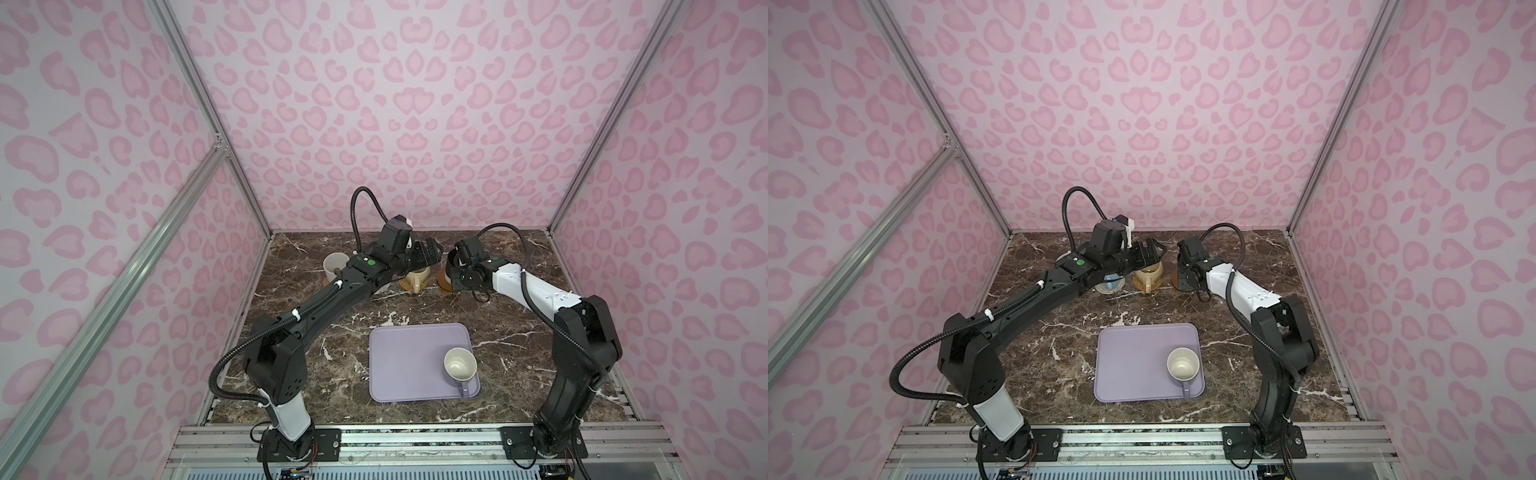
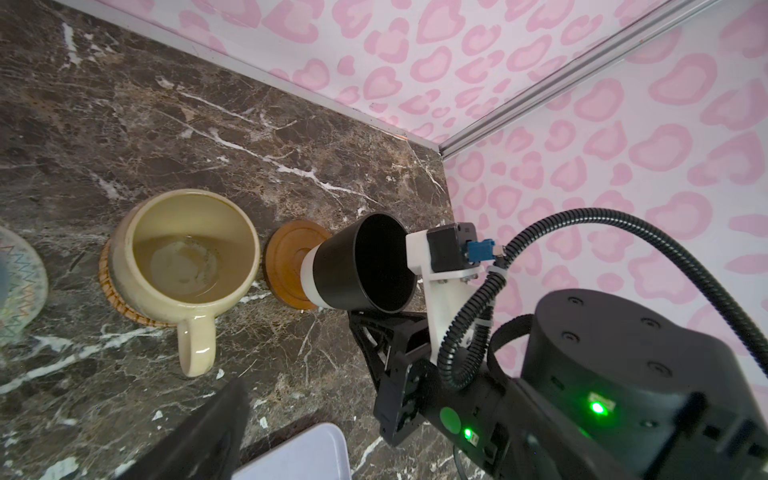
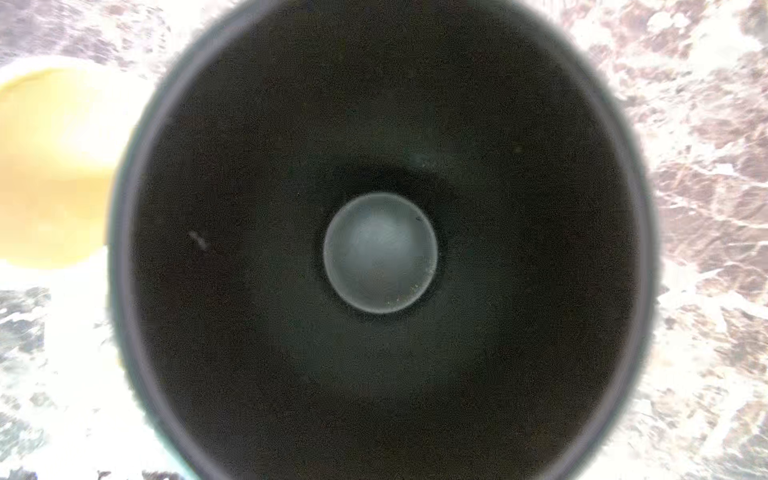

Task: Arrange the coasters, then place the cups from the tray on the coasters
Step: 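Lower the black mug onto the wooden coaster and open the right gripper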

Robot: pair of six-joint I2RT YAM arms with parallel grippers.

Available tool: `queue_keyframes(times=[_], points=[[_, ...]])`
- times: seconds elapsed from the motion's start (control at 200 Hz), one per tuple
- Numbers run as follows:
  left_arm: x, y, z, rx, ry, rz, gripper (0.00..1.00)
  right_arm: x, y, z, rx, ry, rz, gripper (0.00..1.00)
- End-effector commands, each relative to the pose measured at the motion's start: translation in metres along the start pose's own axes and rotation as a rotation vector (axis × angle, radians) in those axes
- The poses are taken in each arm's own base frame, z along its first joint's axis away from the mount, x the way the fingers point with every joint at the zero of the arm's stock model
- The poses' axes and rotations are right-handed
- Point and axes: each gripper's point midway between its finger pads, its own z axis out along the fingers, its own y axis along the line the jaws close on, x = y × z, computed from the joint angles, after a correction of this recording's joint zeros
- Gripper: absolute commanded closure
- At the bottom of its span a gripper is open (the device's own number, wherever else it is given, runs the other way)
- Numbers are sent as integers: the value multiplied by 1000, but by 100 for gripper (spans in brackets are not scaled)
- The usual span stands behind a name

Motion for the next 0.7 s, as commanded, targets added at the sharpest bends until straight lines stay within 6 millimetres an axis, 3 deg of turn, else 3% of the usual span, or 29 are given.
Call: queue_keyframes(times=[0.0,0.315,0.695], points=[[-12,-3,5,4,-47,0,2,-22,4,5,-3,-79,23,100],[-8,9,23,1,-11,-46,2,-23,5,25,15,-59,19,100],[-5,14,28,-4,11,-64,2,-16,-4,30,64,-31,21,100]])
